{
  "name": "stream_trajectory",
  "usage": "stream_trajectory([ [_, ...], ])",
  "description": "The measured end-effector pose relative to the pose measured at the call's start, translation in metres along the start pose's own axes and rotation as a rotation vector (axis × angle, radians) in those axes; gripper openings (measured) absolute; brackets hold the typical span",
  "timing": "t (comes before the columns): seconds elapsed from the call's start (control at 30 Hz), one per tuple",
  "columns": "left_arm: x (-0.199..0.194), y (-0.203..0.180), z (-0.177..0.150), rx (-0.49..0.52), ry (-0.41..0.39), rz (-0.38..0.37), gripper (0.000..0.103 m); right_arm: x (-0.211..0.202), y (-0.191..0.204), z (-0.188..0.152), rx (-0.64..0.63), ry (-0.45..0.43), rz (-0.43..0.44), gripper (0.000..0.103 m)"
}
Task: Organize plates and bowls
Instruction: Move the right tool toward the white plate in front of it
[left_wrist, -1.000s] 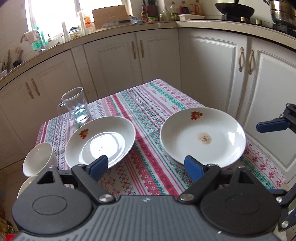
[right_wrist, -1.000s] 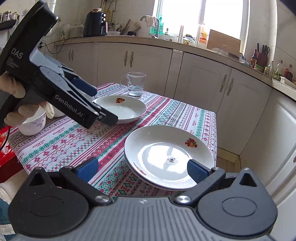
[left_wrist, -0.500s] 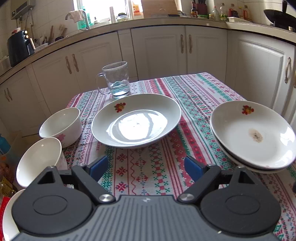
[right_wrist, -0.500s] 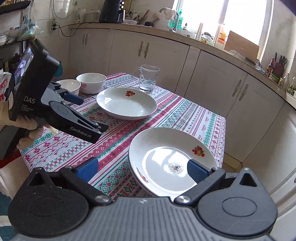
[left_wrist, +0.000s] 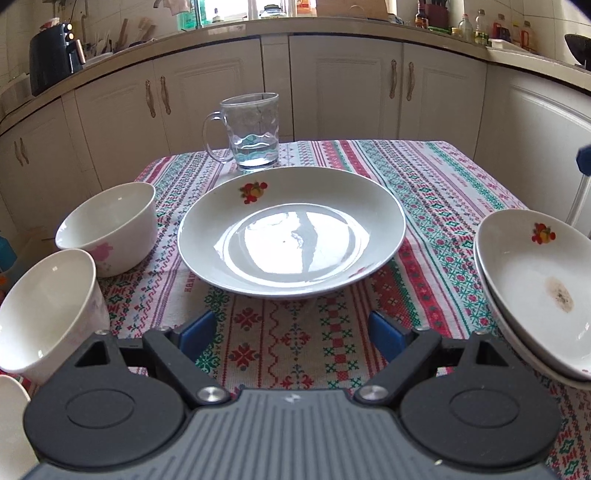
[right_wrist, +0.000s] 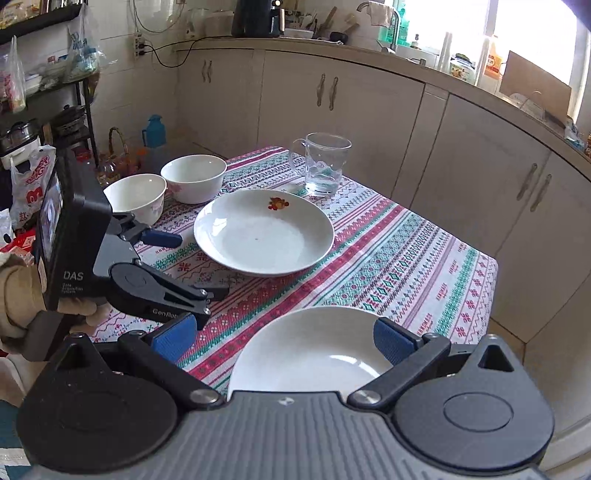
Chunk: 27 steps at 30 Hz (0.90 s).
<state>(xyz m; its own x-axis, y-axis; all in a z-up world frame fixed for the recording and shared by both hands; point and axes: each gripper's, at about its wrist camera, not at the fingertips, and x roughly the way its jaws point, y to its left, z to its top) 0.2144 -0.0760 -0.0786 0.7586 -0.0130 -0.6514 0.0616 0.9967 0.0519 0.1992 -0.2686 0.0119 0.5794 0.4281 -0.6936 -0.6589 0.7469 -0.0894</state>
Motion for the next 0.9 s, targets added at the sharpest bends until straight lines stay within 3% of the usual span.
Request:
stream_trajectory([
  [0.1,0.007,0.002,0.0,-0.007,0.013,-0.028,0.09,0.012,-0.005,0.014,-0.028,0.01,0.04,0.103],
  [0.23,0.016,0.008,0.001,-0.041,0.013,-0.022,0.103,0.034,-0.009,0.029,-0.064,0.037,0.083,0.103],
  [0.57,0.024,0.014,0.004,-0.058,0.009,-0.051,0.103,0.105,-0.028,0.06,-0.068,0.125,0.138,0.103],
  [0.9,0.028,0.015,0.006,-0.055,0.016,-0.053,0.103,0.176,-0.042,0.09,-0.157,0.24,0.171,0.103],
])
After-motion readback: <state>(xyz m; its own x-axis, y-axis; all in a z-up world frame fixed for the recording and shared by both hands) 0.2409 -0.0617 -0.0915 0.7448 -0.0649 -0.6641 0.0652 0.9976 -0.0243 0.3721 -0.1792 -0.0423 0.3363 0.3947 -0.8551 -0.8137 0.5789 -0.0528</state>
